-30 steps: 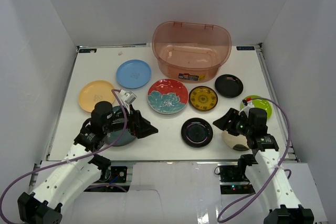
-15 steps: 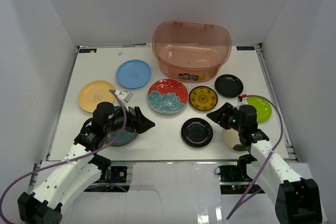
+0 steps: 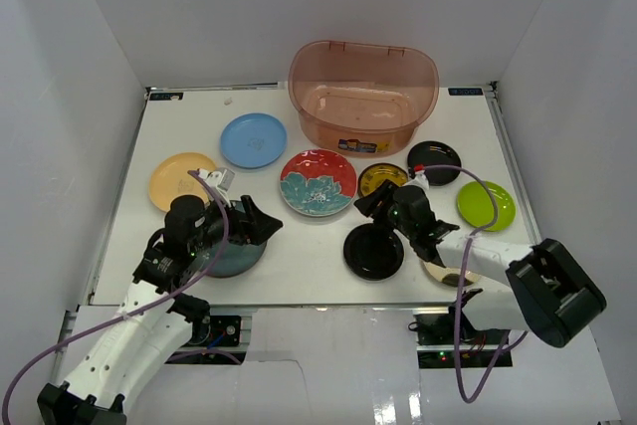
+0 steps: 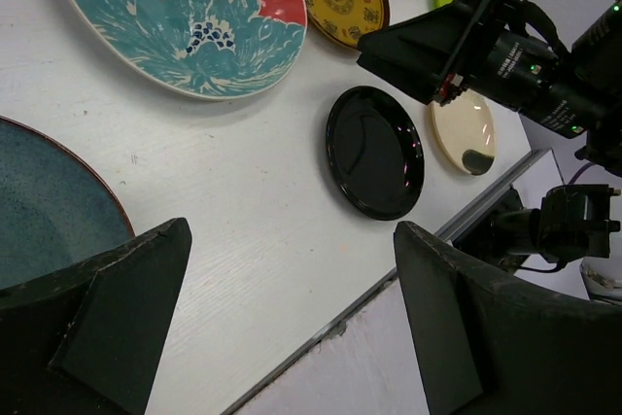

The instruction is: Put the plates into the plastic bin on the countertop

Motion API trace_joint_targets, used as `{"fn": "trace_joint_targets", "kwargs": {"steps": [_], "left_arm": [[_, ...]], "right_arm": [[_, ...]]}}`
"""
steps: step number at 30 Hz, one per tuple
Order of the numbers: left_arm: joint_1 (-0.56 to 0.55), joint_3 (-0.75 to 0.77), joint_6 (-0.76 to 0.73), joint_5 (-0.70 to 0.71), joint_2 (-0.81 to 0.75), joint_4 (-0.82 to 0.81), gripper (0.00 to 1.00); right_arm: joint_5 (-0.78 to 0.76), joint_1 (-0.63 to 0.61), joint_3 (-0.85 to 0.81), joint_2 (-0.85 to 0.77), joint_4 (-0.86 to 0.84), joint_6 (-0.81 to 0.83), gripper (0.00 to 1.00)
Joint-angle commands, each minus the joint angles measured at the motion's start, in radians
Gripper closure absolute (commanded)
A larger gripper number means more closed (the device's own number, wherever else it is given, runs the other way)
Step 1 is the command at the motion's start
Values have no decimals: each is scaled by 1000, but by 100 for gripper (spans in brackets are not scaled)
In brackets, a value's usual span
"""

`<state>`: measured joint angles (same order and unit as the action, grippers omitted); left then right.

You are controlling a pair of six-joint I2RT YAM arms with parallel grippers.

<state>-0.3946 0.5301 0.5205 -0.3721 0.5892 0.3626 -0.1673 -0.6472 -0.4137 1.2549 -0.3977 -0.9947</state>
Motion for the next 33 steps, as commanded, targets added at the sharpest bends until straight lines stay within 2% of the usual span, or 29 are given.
{"fn": "trace_joint_targets", "kwargs": {"steps": [1, 8, 15, 20, 22, 23, 24, 26, 30, 33], "left_arm": [[3, 27, 3, 22, -20, 12, 5], [-38, 28, 7, 42, -51, 19, 4], [-72, 30, 7, 44, -45, 19, 4], [-76, 30, 7, 47, -39, 21, 4], [-76, 30, 6, 48, -32, 24, 4], [-76, 30, 6, 48, -32, 24, 4], [-76, 31, 6, 47, -28, 24, 4], [-75, 34, 4, 36, -23, 22, 4], [-64, 36, 0, 39, -5, 22, 4], [-53, 47, -7, 45, 11, 32, 4]], "right_arm": [[-140, -22, -68, 101, -104, -85, 43], [-127, -57, -187, 311, -161, -133, 42], [-149, -66, -165, 449, -286, -278, 45], [-187, -81, -146, 500, -348, -370, 58], [-201, -85, -123, 514, -406, -384, 71], [-204, -86, -114, 515, -427, -390, 75], [-212, -86, -106, 509, -452, -397, 84], [-239, -95, -85, 473, -452, -377, 92], [-259, -111, -31, 336, -443, -325, 92], [-206, -114, 29, 183, -475, -262, 92]]}}
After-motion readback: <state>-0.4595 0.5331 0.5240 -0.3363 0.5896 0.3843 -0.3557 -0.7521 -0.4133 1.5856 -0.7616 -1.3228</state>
